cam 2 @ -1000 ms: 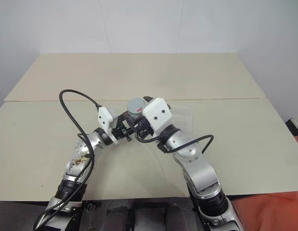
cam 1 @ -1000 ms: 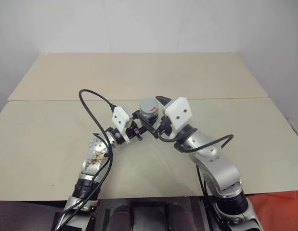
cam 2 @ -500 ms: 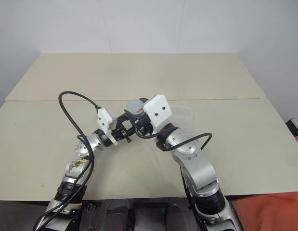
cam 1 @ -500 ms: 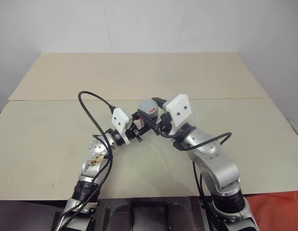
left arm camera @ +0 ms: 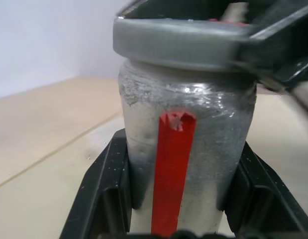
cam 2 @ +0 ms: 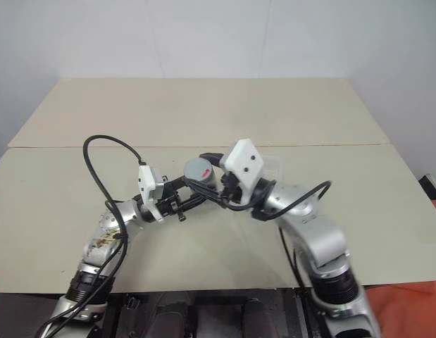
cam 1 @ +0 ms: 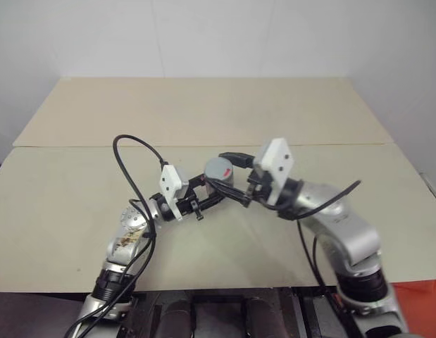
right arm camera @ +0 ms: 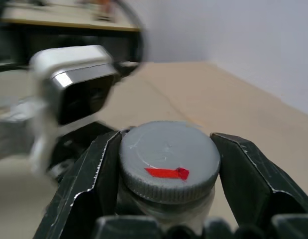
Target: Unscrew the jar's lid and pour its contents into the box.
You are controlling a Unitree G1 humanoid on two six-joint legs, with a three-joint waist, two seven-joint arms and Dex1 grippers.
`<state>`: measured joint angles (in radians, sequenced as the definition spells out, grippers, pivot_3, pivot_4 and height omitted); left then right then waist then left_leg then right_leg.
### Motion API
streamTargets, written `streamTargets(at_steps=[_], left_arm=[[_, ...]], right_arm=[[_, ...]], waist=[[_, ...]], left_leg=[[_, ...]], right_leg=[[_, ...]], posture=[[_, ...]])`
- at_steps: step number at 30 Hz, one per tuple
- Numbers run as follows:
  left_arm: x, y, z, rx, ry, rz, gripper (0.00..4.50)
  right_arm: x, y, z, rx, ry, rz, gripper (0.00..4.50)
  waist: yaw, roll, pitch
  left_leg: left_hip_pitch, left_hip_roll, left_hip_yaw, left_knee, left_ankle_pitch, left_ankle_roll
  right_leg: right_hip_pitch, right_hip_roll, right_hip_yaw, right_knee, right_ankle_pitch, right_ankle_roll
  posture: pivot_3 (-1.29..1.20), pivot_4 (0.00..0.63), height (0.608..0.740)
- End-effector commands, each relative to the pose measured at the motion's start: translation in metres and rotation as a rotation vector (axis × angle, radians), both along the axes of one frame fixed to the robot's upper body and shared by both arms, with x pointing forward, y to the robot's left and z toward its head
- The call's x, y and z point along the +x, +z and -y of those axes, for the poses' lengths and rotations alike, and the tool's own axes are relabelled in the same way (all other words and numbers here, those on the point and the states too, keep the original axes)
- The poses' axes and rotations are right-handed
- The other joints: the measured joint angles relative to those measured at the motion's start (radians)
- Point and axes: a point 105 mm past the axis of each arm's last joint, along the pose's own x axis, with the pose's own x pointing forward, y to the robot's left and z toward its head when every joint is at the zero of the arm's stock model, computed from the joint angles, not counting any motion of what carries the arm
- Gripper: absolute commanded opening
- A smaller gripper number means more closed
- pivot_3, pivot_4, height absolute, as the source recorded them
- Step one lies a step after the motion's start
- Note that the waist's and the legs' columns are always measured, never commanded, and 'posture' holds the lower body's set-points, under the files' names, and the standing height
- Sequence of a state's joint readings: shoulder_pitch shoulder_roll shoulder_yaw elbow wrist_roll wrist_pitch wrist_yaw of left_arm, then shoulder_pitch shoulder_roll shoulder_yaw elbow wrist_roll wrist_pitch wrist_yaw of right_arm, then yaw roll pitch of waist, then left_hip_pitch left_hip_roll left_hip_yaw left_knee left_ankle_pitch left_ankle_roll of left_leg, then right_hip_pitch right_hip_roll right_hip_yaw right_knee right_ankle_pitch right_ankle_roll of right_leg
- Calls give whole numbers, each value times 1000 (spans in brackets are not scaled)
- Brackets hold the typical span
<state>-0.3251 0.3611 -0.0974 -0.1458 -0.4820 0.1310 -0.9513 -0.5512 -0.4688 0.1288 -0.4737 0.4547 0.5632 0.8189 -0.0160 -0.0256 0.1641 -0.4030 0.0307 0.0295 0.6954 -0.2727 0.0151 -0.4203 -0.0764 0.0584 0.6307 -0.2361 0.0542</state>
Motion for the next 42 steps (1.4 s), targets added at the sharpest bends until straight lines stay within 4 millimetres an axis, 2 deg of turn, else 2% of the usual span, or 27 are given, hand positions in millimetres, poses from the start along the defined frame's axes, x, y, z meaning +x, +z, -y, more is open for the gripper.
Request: streamTargets(at_steps=[1,5,8,13,18,20,22,25,26,34,37,39,42], left_arm=[[-25,23,9,-19,-169,76,1957],[-30,27,10,-3,-227,80,1957],[-31,28,11,6,-240,88,1957],[-32,28,12,11,-238,94,1957],[-32,26,11,13,-214,95,1957],[-33,24,9,12,-205,92,1957],[-33,23,8,9,-196,86,1957],[-32,20,6,4,-183,77,1957],[-30,18,6,13,-172,75,1957],[-16,11,7,21,-97,72,1957],[-5,7,7,32,-30,79,1957],[2,5,8,37,18,82,1957],[15,5,8,37,114,98,1957]], right_arm=[[-2,6,9,-49,228,-48,2792],[-6,0,13,-210,550,-97,2792],[-3,-3,11,-290,685,-112,2792],[4,-5,4,-332,765,-95,2792],[12,-5,3,-299,763,-27,2792],[17,-1,3,-242,747,-45,2792],[20,6,5,-196,731,-67,3526],[18,17,16,-132,707,-35,4353],[17,19,20,-123,694,-29,4436],[-2,31,41,-6,417,101,4436],[-4,33,39,7,235,158,4436],[0,35,34,25,94,129,4436],[-7,36,24,71,-36,159,4436]], waist=[[-3,0,0],[-5,0,0],[-4,0,0],[-2,0,0],[2,0,0],[2,0,0],[2,0,0],[5,0,0],[9,0,0],[19,0,0],[15,0,0],[14,0,0],[15,0,0]], left_leg=[[2,0,0,0,0,0],[2,1,1,0,0,0],[2,1,2,0,0,0],[2,1,2,0,0,0],[1,1,2,0,0,0],[1,1,2,0,0,0],[1,1,2,0,0,0],[0,1,1,0,0,0],[0,1,1,0,0,0],[-2,1,1,0,0,0],[-1,1,1,0,0,0],[-1,1,1,0,0,0],[-1,1,0,1,0,0]], right_leg=[[1,0,0,0,0,0],[1,1,1,0,0,0],[1,1,1,0,0,0],[-1,0,1,0,0,0],[-1,0,1,1,0,0],[-1,0,1,1,0,-1],[-2,0,1,1,0,-1],[-2,0,1,1,0,-1],[-2,0,0,1,0,-1],[-3,0,-1,1,1,-1],[-2,0,0,1,1,-1],[-2,0,0,1,1,-1],[-2,0,0,2,1,-1]], posture=[[0,150,740],[0,150,740],[0,150,740],[0,150,740],[0,150,740],[0,150,740],[0,150,740],[0,150,740],[0,150,740],[0,150,740],[0,150,740],[0,150,740],[0,150,740]])
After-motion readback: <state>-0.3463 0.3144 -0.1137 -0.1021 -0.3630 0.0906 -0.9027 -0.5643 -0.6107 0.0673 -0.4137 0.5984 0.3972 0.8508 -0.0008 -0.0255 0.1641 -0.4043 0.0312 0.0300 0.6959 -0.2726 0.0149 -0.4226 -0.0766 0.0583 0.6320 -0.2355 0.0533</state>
